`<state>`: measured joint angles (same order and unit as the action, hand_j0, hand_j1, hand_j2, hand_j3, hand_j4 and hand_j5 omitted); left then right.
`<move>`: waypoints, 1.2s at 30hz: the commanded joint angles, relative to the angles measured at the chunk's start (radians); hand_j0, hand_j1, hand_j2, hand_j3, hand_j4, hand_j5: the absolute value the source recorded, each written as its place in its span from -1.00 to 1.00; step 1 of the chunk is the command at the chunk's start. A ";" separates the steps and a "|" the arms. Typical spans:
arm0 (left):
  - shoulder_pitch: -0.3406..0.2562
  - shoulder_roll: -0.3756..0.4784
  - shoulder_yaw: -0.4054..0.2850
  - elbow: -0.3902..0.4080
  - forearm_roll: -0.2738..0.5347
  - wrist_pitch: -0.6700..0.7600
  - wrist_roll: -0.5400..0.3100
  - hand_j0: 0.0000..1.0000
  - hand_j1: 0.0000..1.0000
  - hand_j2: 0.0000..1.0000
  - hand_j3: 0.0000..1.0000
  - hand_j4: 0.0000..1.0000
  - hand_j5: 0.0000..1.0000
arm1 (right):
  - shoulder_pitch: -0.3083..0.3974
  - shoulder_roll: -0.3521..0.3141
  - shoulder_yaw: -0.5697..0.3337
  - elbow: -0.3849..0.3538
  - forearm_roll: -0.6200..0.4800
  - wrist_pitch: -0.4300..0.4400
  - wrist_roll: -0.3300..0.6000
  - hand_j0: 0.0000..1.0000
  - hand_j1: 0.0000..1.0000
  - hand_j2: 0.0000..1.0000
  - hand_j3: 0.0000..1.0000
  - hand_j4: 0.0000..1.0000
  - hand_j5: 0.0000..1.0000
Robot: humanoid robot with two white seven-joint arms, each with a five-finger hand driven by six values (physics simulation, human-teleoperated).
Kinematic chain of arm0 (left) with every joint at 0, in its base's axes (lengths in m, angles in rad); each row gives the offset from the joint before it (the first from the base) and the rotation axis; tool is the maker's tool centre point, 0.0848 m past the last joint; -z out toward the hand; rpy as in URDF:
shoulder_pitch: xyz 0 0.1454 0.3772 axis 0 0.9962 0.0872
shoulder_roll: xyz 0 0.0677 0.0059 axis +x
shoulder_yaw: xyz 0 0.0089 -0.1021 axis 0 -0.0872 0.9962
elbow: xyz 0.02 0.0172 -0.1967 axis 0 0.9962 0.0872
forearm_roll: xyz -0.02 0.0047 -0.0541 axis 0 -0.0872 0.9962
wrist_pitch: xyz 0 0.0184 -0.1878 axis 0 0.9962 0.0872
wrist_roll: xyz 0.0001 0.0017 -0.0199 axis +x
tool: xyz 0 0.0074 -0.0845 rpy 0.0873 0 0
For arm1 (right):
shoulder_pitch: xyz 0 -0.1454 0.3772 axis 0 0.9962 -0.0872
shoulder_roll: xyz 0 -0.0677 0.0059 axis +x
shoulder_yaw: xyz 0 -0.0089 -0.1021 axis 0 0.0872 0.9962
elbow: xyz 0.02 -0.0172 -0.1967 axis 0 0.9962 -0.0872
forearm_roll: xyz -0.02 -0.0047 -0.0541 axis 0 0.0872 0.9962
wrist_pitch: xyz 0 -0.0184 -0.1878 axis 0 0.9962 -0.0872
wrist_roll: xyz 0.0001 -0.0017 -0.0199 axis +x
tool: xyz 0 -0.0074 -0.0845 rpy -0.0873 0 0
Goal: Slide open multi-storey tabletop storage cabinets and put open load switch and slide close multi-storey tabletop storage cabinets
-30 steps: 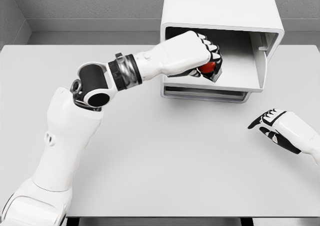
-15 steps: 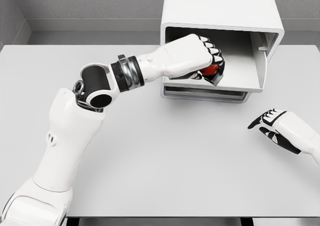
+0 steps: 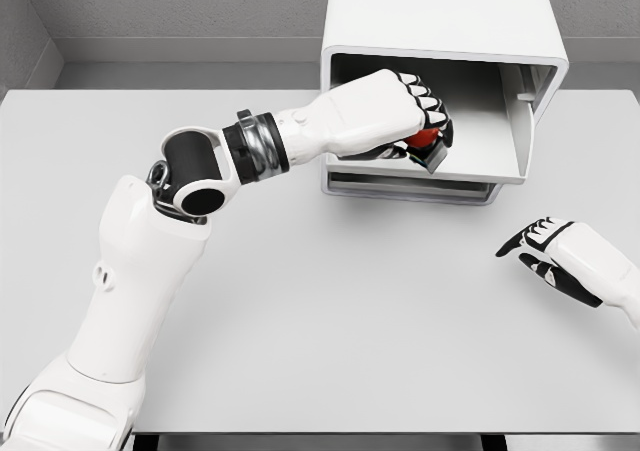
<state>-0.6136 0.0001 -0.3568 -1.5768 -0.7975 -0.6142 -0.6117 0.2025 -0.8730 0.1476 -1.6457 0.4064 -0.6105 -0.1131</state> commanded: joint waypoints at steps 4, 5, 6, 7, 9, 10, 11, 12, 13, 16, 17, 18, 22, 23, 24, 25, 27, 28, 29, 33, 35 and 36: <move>0.000 0.000 0.001 0.004 0.006 0.003 0.001 0.34 0.34 0.34 0.34 0.34 0.34 | 0.000 -0.003 0.000 0.000 -0.006 0.000 -0.002 0.02 0.02 0.02 0.02 0.02 0.02; 0.000 0.000 0.001 0.004 0.006 0.003 0.001 0.37 0.37 0.37 0.37 0.37 0.37 | 0.000 -0.003 0.000 0.000 -0.006 0.000 -0.002 0.02 0.02 0.02 0.02 0.02 0.02; 0.000 0.000 0.001 0.004 0.006 0.003 0.001 0.37 0.37 0.37 0.37 0.37 0.37 | 0.000 -0.003 0.000 0.000 -0.006 0.000 0.000 0.02 0.02 0.02 0.02 0.02 0.02; 0.000 0.000 0.001 0.007 0.006 0.003 0.001 0.37 0.37 0.37 0.37 0.37 0.37 | 0.000 -0.003 0.000 0.001 -0.006 0.000 0.000 0.02 0.02 0.02 0.02 0.02 0.02; 0.000 0.000 0.001 0.009 0.006 0.003 0.001 0.37 0.37 0.37 0.37 0.37 0.37 | 0.000 -0.003 0.000 0.001 -0.006 0.000 0.000 0.02 0.02 0.02 0.02 0.02 0.02; 0.000 0.000 0.001 0.009 0.006 0.003 0.001 0.38 0.38 0.38 0.38 0.38 0.38 | 0.000 -0.003 0.000 0.001 -0.006 0.000 0.000 0.02 0.02 0.02 0.02 0.02 0.02; 0.000 0.000 0.001 0.011 0.006 0.003 0.001 0.45 0.45 0.45 0.45 0.45 0.45 | 0.000 -0.003 0.000 0.001 -0.006 0.000 0.000 0.02 0.02 0.02 0.02 0.02 0.02; 0.000 0.000 0.001 0.011 0.006 0.003 0.001 0.45 0.45 0.45 0.45 0.45 0.45 | 0.000 -0.003 0.000 0.001 -0.006 0.000 -0.002 0.02 0.02 0.02 0.02 0.02 0.02; 0.000 0.000 0.001 0.011 0.006 0.003 0.001 0.47 0.47 0.47 0.47 0.47 0.47 | 0.000 -0.003 0.000 0.001 -0.006 0.000 0.000 0.02 0.02 0.02 0.02 0.02 0.02; 0.000 0.000 0.001 0.009 0.007 0.003 0.001 0.54 0.54 0.54 0.54 0.54 0.54 | 0.000 -0.003 0.000 0.003 -0.006 0.000 -0.002 0.02 0.02 0.02 0.02 0.02 0.02; 0.000 0.000 0.001 0.009 0.006 0.003 0.001 0.56 0.56 0.56 0.56 0.56 0.56 | 0.000 -0.003 0.000 0.003 -0.006 0.000 -0.002 0.02 0.02 0.02 0.02 0.02 0.02; 0.000 0.000 0.001 0.009 0.006 0.003 0.001 0.56 0.56 0.56 0.56 0.56 0.56 | 0.000 -0.003 0.000 0.003 -0.006 0.000 -0.002 0.02 0.02 0.02 0.02 0.02 0.02; 0.000 0.000 0.001 0.009 0.007 0.003 0.001 0.57 0.57 0.57 0.57 0.57 0.57 | 0.000 -0.003 0.000 0.003 -0.006 0.000 -0.002 0.02 0.02 0.02 0.02 0.02 0.02; 0.000 0.000 0.001 0.009 0.007 0.003 0.001 0.57 0.57 0.57 0.57 0.57 0.57 | 0.000 -0.003 0.000 0.003 -0.006 0.000 -0.002 0.02 0.02 0.02 0.02 0.02 0.02; 0.000 0.000 0.001 0.009 0.007 0.003 0.001 0.57 0.57 0.57 0.57 0.57 0.57 | 0.000 -0.003 0.000 0.003 -0.006 0.000 -0.002 0.02 0.02 0.02 0.02 0.02 0.02; 0.000 0.000 0.001 0.009 0.007 0.003 0.001 0.58 0.58 0.58 0.58 0.58 0.58 | 0.000 -0.003 0.000 0.003 -0.006 0.000 -0.002 0.02 0.02 0.02 0.02 0.02 0.02; 0.000 0.000 0.002 0.009 0.007 0.003 0.001 0.61 0.61 0.61 0.61 0.61 0.61 | 0.000 -0.003 0.000 0.003 -0.006 0.000 -0.002 0.02 0.02 0.02 0.02 0.02 0.02; 0.000 0.000 0.004 0.007 0.007 0.003 0.001 0.62 0.62 0.62 0.62 0.62 0.62 | 0.000 -0.003 0.000 0.003 -0.006 0.000 -0.002 0.02 0.02 0.02 0.02 0.02 0.02; 0.000 0.000 0.004 0.007 0.007 0.003 0.001 0.62 0.62 0.62 0.62 0.62 0.62 | 0.000 -0.003 0.000 0.004 -0.006 0.000 -0.002 0.02 0.02 0.02 0.02 0.02 0.02; 0.000 0.000 0.004 0.007 0.007 0.003 0.001 0.67 0.67 0.67 0.67 0.67 0.67 | 0.000 -0.004 0.000 0.004 -0.006 0.000 -0.002 0.02 0.02 0.02 0.02 0.02 0.02; 0.000 0.000 0.006 0.004 0.007 0.003 0.001 0.68 0.68 0.68 0.68 0.68 0.68 | 0.000 -0.004 0.000 0.004 -0.008 0.000 -0.002 0.02 0.02 0.02 0.02 0.02 0.02; 0.000 0.000 0.007 0.003 0.007 0.003 0.001 0.70 0.70 0.70 0.70 0.70 0.70 | 0.000 -0.004 0.000 0.004 -0.008 0.000 -0.002 0.02 0.02 0.02 0.02 0.02 0.02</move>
<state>-0.6136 0.0001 -0.3525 -1.5714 -0.7958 -0.6139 -0.6115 0.2025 -0.8758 0.1475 -1.6410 0.4056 -0.6105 -0.1147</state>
